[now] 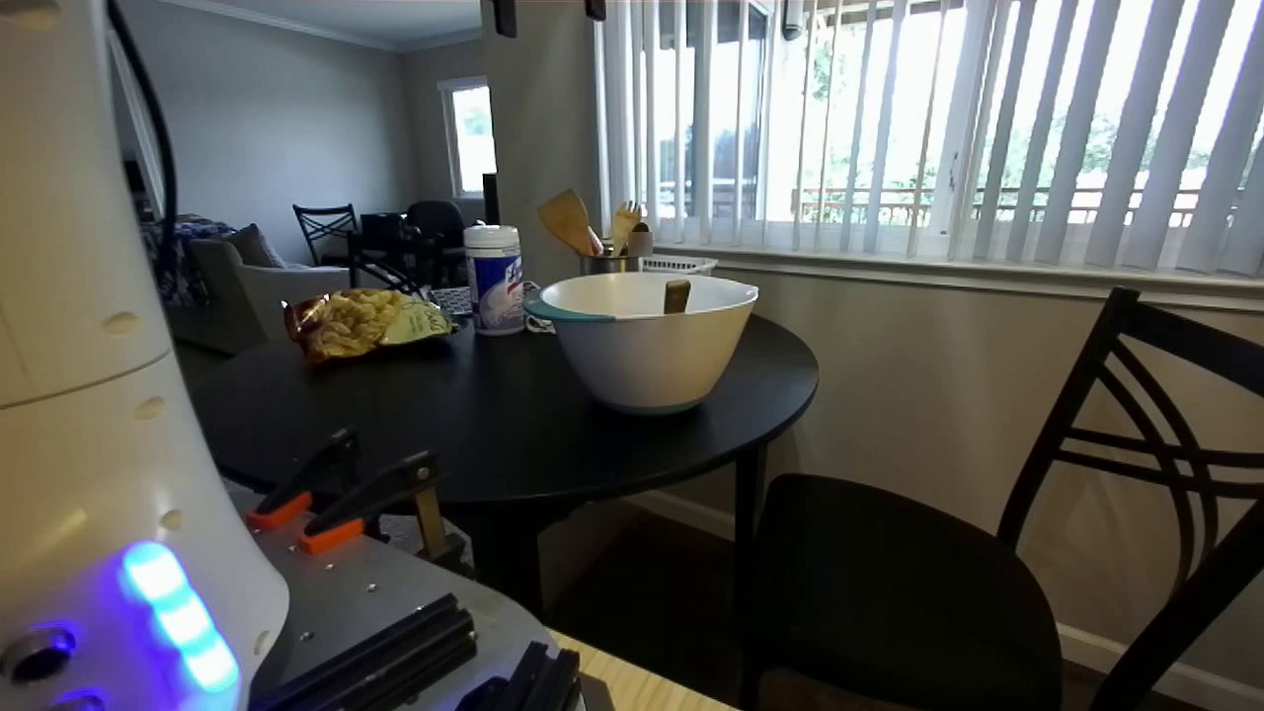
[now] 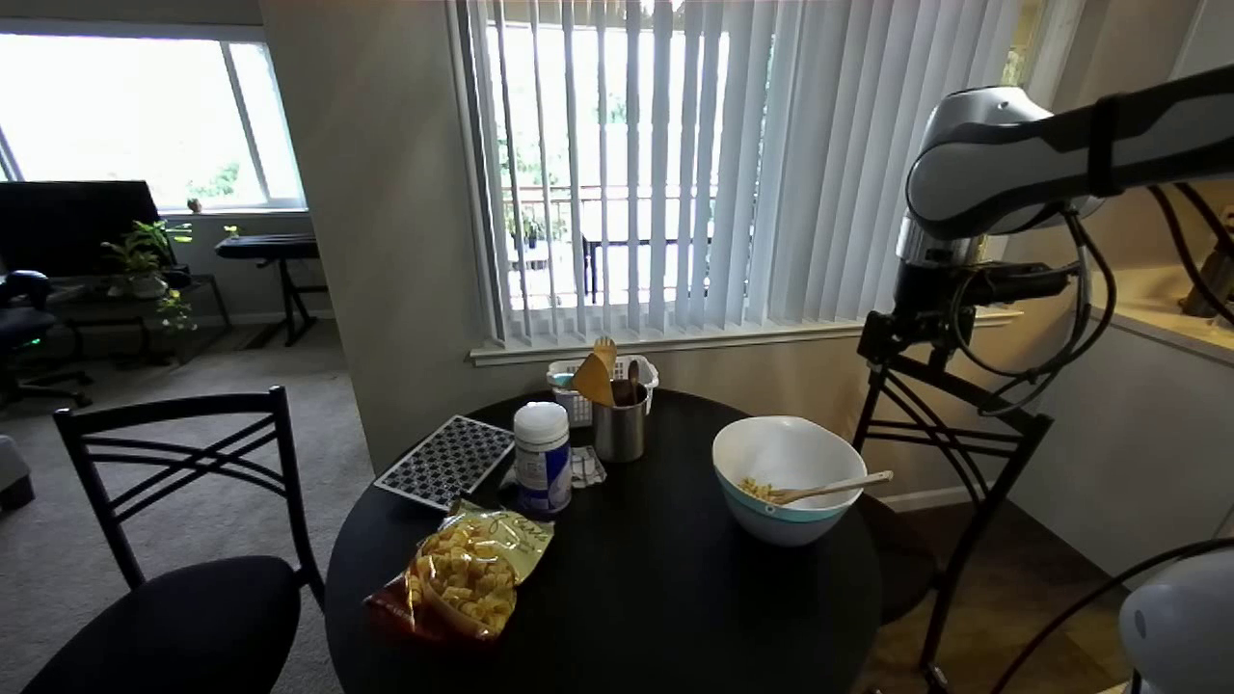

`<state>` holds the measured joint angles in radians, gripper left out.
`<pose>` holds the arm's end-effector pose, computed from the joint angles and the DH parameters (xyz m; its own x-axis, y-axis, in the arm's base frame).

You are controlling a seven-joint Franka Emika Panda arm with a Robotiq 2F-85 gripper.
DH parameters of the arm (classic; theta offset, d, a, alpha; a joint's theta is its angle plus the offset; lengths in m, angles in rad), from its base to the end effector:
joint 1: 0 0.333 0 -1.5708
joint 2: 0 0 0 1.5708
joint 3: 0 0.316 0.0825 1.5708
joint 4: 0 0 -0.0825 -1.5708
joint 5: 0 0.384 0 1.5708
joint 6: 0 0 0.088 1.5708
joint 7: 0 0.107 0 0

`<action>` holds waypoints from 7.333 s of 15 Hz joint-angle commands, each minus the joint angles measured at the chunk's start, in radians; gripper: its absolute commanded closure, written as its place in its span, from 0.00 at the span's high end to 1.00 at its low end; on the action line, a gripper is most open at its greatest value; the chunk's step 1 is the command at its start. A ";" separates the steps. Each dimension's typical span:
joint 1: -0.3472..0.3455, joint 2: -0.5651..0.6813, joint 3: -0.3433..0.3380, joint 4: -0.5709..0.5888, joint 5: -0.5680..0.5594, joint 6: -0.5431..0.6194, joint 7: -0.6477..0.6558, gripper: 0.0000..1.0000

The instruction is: Use the wooden spoon to stir in the bowl

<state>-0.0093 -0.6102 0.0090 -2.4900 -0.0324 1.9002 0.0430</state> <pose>0.3676 -0.0022 0.4959 0.9992 -0.0343 0.0217 -0.0351 -0.9988 0.0351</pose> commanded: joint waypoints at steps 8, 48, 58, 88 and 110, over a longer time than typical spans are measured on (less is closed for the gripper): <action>-0.035 0.157 -0.080 0.110 0.042 0.079 -0.017 1.00; -0.202 0.703 -0.217 -0.010 0.901 0.409 -0.363 1.00; -0.187 0.674 -0.194 -0.005 0.861 0.495 -0.324 0.35; -0.071 0.416 0.020 0.311 0.045 -0.110 0.427 0.03; -0.019 0.794 -0.018 0.652 -0.058 -0.298 0.210 0.03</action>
<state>-0.0592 0.1528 -0.0070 -1.8689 -0.0596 1.6644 0.2926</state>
